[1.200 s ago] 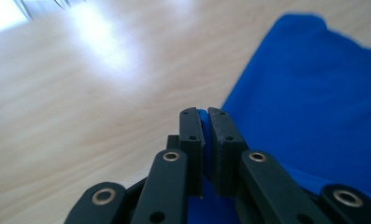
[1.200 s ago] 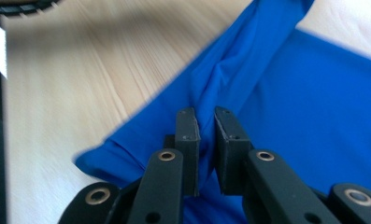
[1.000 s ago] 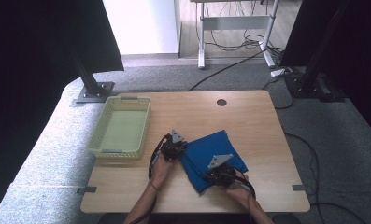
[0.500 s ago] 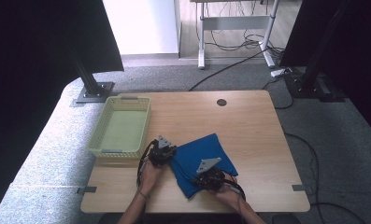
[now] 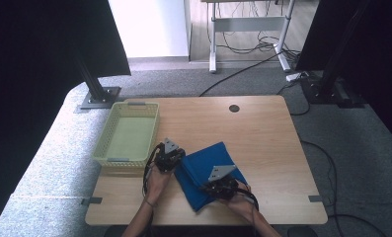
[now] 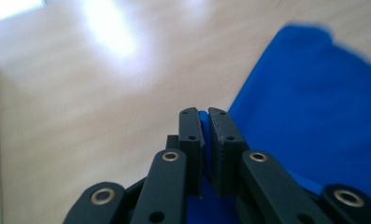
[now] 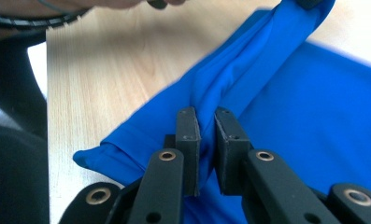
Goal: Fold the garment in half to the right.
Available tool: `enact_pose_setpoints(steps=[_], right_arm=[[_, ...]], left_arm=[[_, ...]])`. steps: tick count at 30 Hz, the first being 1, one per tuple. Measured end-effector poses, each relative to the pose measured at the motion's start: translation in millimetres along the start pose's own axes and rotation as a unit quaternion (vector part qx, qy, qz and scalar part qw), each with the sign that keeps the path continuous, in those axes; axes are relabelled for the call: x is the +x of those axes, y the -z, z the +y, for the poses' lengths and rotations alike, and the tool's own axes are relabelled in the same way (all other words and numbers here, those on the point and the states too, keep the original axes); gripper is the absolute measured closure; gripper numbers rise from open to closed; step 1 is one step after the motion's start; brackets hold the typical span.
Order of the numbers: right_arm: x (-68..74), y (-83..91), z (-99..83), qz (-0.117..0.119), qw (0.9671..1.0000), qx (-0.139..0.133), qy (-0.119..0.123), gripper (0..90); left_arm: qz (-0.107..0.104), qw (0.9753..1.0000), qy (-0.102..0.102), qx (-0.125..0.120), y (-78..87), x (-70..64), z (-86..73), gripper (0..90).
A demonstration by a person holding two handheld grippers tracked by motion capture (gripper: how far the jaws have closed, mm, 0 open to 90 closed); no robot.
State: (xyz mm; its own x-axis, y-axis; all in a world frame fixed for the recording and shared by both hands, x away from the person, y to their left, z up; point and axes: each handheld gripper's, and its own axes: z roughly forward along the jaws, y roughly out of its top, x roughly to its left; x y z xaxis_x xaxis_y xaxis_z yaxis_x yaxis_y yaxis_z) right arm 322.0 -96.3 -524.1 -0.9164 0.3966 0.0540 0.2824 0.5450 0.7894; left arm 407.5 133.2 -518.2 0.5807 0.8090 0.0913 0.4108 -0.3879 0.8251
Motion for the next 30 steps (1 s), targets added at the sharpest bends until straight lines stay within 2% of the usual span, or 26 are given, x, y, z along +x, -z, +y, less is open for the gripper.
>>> enact_pose_setpoints(steps=[2, 5, 8, 11, 13, 15, 20, 24, 30], right_arm=[[-3.1, 9.8, 1.2, -0.009, 0.9999, -0.009, -0.001, 81.0], [-9.4, 20.2, -2.0, -0.023, 0.9997, -0.008, -0.003, 80.9], [-16.8, 22.7, -12.4, -0.035, 0.9993, 0.009, -0.011, 80.9], [-24.0, 17.1, -26.7, -0.038, 0.9983, 0.038, -0.023, 80.9], [-24.4, 15.0, -28.8, -0.041, 0.9978, 0.047, -0.022, 80.9], [-24.7, 10.9, -31.5, -0.04, 0.9973, 0.058, -0.021, 80.9], [-21.4, 3.6, -29.2, -0.028, 0.9978, 0.056, -0.022, 80.9], [-14.6, -5.8, -25.2, -0.008, 0.9987, 0.048, -0.018, 80.9], [-7.8, -15.6, -20.9, 0.02, 0.9989, 0.038, -0.019, 80.9]], left_arm=[[-0.004, 0.9998, -0.007, -0.018, -1.1, -4.2, 8.7, 83.9], [-0.013, 0.9996, -0.012, -0.021, -10.8, -9.5, 12.9, 83.8], [-0.029, 0.9995, -0.001, -0.01, -27.2, -12.5, 7.8, 83.8], [-0.036, 0.9992, -0.01, 0.016, -43.8, -17.8, 0.6, 83.8], [-0.036, 0.9988, -0.017, 0.027, -49.7, -20.2, -3.3, 83.8], [-0.035, 0.9989, -0.015, 0.028, -49.1, -20.2, -4.8, 83.8], [-0.021, 0.9985, -0.028, 0.041, -40.1, -16.7, -9.9, 83.6], [-0.016, 0.9988, -0.013, 0.044, -27.7, -9.1, -18.9, 83.2], [-0.009, 0.9988, -0.005, 0.048, -13.2, -0.6, -26.4, 83.2]])
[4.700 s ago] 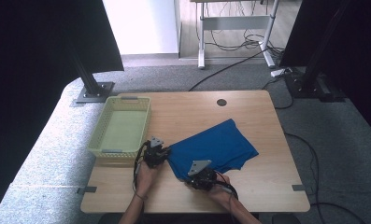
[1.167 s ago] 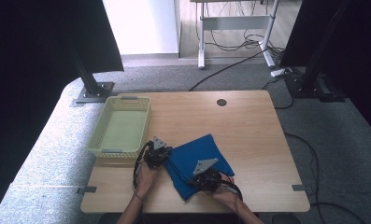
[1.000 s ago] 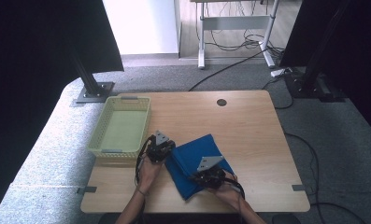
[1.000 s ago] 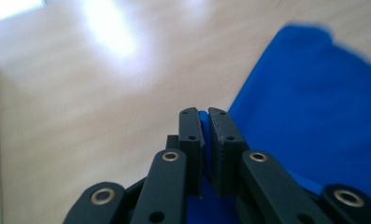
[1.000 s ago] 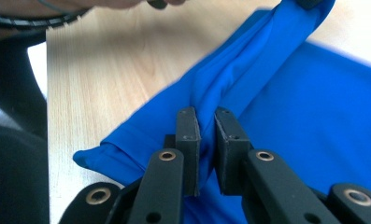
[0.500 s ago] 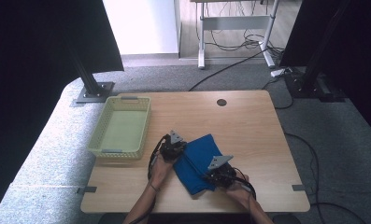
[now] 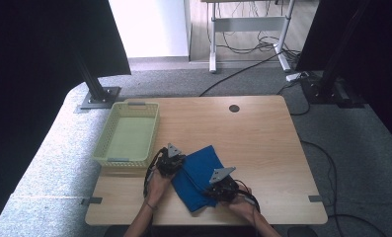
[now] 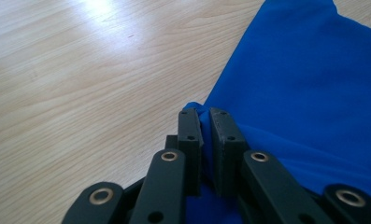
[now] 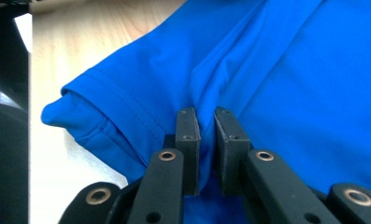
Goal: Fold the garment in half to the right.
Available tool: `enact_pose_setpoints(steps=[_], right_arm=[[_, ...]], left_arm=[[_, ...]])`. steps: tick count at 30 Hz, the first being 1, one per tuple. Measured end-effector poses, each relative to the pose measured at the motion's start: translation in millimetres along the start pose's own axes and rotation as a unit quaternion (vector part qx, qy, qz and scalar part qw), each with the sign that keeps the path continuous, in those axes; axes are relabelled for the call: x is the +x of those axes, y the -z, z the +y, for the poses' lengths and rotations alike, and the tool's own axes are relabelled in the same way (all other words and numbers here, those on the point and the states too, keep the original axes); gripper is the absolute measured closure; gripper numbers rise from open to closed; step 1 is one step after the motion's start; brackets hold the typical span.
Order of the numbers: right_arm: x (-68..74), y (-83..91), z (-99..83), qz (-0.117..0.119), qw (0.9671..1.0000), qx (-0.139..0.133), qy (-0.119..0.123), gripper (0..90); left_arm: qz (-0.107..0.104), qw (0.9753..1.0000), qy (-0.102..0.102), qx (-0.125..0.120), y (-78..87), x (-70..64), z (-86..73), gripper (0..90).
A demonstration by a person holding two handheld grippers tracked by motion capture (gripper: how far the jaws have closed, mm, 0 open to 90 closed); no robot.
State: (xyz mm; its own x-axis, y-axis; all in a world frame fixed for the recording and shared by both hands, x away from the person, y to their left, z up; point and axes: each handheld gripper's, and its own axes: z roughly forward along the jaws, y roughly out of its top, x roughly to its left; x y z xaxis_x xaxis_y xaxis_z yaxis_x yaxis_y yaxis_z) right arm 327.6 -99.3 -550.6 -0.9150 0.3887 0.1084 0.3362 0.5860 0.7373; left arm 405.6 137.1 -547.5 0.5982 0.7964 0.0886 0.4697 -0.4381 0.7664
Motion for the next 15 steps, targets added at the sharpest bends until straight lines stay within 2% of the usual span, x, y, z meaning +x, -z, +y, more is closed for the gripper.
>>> enact_pose_setpoints(steps=[3, 5, 7, 10, 12, 15], right_arm=[[-2.0, 2.8, 2.1, 0.027, 0.9993, -0.023, -0.014, 80.9], [-4.6, 10.3, 4.7, 0.03, 0.9983, -0.045, -0.02, 80.9], [-7.3, 20.4, 6.9, 0.02, 0.9977, -0.061, -0.02, 81.0], [-10.5, 36.8, 8.0, 0.001, 0.9973, -0.072, -0.016, 80.9], [-12.1, 46.2, 7.0, -0.017, 0.9973, -0.07, -0.014, 80.9], [-14.6, 54.1, 2.3, -0.029, 0.998, -0.055, -0.011, 80.9]], left_arm=[[-0.004, 0.9998, 0.01, -0.019, 4.8, 3.2, 8.2, 83.6], [-0.006, 0.9994, 0.009, -0.034, 7.9, 3.9, 19.1, 83.7], [-0.009, 0.9986, 0.005, -0.052, 10.4, 2.3, 31.0, 83.8], [-0.017, 0.9967, -0.003, -0.08, 10.5, -3.1, 46.6, 83.7], [-0.024, 0.9959, -0.007, -0.087, 7.2, -7.8, 53.0, 83.7], [-0.035, 0.9949, -0.015, -0.093, -2.7, -15.1, 55.5, 83.7]])
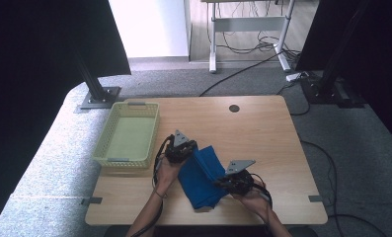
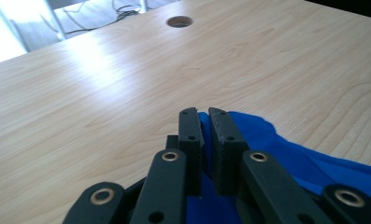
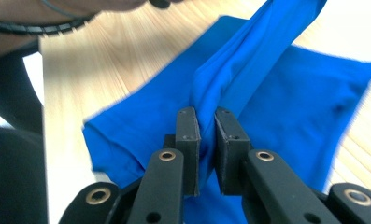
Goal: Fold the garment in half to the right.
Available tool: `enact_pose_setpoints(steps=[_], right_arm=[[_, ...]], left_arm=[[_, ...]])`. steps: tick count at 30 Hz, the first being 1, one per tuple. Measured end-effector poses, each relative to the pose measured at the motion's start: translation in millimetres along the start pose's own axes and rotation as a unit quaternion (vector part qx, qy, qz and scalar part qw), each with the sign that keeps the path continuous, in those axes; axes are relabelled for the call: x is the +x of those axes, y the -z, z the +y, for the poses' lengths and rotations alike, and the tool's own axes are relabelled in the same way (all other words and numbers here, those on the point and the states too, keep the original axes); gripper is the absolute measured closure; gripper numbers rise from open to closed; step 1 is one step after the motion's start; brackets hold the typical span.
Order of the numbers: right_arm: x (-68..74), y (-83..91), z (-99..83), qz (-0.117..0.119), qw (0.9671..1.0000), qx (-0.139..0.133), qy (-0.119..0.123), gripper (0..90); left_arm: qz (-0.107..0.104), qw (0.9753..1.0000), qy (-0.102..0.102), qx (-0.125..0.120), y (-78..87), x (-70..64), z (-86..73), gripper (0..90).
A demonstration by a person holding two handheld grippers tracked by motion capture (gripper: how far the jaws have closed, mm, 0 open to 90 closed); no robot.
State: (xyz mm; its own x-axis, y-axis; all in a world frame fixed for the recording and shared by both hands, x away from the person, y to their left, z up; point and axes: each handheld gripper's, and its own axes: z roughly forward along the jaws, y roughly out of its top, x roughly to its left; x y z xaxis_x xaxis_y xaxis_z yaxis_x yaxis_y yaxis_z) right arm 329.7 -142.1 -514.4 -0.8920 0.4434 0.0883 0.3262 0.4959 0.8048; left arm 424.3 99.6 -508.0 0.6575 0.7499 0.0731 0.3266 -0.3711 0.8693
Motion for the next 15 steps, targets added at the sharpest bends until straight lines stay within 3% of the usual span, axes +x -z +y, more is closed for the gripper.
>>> enact_pose_setpoints(steps=[2, 10, 14, 15], right_arm=[[-2.2, 1.7, -4.2, -0.013, 0.9998, 0.015, 0.004, 80.9], [-8.6, -13.4, -19.2, -0.018, 0.9961, 0.086, -0.001, 80.9], [-10.7, -15.6, -22.4, -0.012, 0.995, 0.099, -0.012, 80.9], [-11.3, -15.5, -22.5, -0.011, 0.9947, 0.101, -0.015, 80.9]], left_arm=[[-0.007, 1.0, -0.002, 0.006, -8.5, -2.6, -2.6, 83.6], [-0.027, 0.998, -0.002, 0.057, -36.1, -1.8, -23.7, 81.4], [-0.026, 0.9971, -0.001, 0.071, -38.8, 1.8, -28.1, 78.0], [-0.025, 0.9972, 0.008, 0.07, -38.5, 5.7, -28.2, 77.1]])
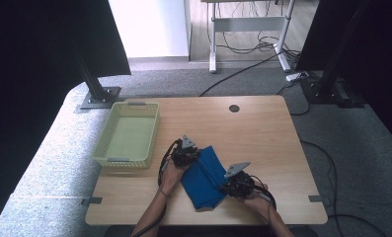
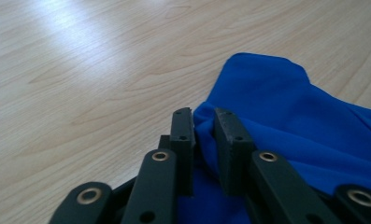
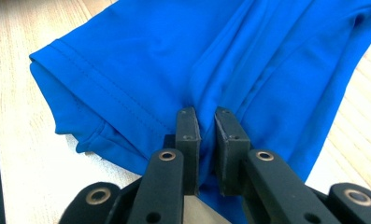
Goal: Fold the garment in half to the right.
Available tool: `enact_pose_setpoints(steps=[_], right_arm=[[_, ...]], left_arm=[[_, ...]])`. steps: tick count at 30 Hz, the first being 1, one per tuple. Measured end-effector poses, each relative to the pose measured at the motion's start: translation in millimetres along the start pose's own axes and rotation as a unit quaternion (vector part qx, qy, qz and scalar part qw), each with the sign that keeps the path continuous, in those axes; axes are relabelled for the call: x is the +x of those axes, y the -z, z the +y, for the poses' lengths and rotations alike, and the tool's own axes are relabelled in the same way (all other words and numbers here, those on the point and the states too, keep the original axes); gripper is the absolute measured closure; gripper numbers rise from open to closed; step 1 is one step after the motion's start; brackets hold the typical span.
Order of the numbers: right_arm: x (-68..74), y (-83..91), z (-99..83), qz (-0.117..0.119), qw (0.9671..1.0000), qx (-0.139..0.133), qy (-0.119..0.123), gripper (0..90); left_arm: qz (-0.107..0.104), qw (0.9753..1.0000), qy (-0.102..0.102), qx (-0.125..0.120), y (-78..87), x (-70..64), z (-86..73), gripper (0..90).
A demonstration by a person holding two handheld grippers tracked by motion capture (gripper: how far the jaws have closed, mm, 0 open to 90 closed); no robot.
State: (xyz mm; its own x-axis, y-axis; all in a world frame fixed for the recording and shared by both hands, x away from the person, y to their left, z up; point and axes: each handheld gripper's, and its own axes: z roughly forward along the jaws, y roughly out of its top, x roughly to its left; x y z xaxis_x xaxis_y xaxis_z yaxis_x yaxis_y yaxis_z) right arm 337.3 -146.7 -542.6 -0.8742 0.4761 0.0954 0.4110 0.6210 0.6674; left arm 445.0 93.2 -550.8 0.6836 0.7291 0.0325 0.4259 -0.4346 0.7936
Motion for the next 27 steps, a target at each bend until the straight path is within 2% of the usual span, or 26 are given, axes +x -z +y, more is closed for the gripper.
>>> enact_pose_setpoints(steps=[4, 5, 6, 7, 9, 13, 17, 19, 22, 25, 27], right_arm=[[-1.6, -0.3, -1.0, 0.005, 0.9999, -0.003, -0.013, 80.8], [-1.7, -0.4, -1.1, 0.005, 0.9999, -0.004, -0.014, 80.8], [-1.7, -0.5, -1.2, 0.005, 0.9999, -0.003, -0.014, 80.8], [-1.7, -0.5, -1.3, 0.005, 0.9999, -0.004, -0.014, 80.7], [-2.2, -0.5, -1.5, 0.006, 0.9998, -0.004, -0.016, 80.6], [-3.8, -0.7, -2.2, 0.011, 0.9997, -0.007, -0.021, 80.4], [-4.1, -0.7, -2.8, 0.012, 0.9996, -0.009, -0.022, 79.9], [-4.1, -1.1, -2.8, 0.011, 0.9996, -0.01, -0.022, 79.5], [-3.6, -1.6, -2.5, 0.01, 0.9997, -0.011, -0.021, 78.9], [-4.4, -1.7, -2.9, 0.014, 0.9995, -0.012, -0.025, 78.3], [-5.2, -1.7, -3.4, 0.017, 0.9994, -0.014, -0.027, 77.4]], left_arm=[[0.004, 0.9998, 0.02, -0.006, 3.8, 7.5, 2.7, 74.7], [0.02, 0.9996, 0.018, -0.003, 4.5, 8.4, 3.0, 74.6], [0.028, 0.9995, 0.017, -0.001, 5.0, 10.0, 3.0, 75.4], [0.03, 0.9992, 0.026, 0.001, 6.2, 14.3, 2.2, 75.4], [0.023, 0.9989, 0.041, -0.001, 8.5, 20.0, 0.2, 74.4], [0.015, 0.999, 0.043, -0.002, 13.4, 22.0, -2.6, 68.8], [0.015, 0.999, 0.042, -0.005, 20.9, 19.6, -6.2, 57.2], [0.006, 0.9989, 0.045, -0.011, 25.3, 18.4, -8.8, 48.4], [0.007, 0.9994, 0.031, -0.01, 30.3, 15.5, -12.0, 34.1], [0.003, 0.9996, 0.028, -0.009, 34.8, 12.9, -14.8, 26.7], [-0.008, 0.9994, 0.032, -0.006, 38.3, 11.2, -16.0, 21.6]])
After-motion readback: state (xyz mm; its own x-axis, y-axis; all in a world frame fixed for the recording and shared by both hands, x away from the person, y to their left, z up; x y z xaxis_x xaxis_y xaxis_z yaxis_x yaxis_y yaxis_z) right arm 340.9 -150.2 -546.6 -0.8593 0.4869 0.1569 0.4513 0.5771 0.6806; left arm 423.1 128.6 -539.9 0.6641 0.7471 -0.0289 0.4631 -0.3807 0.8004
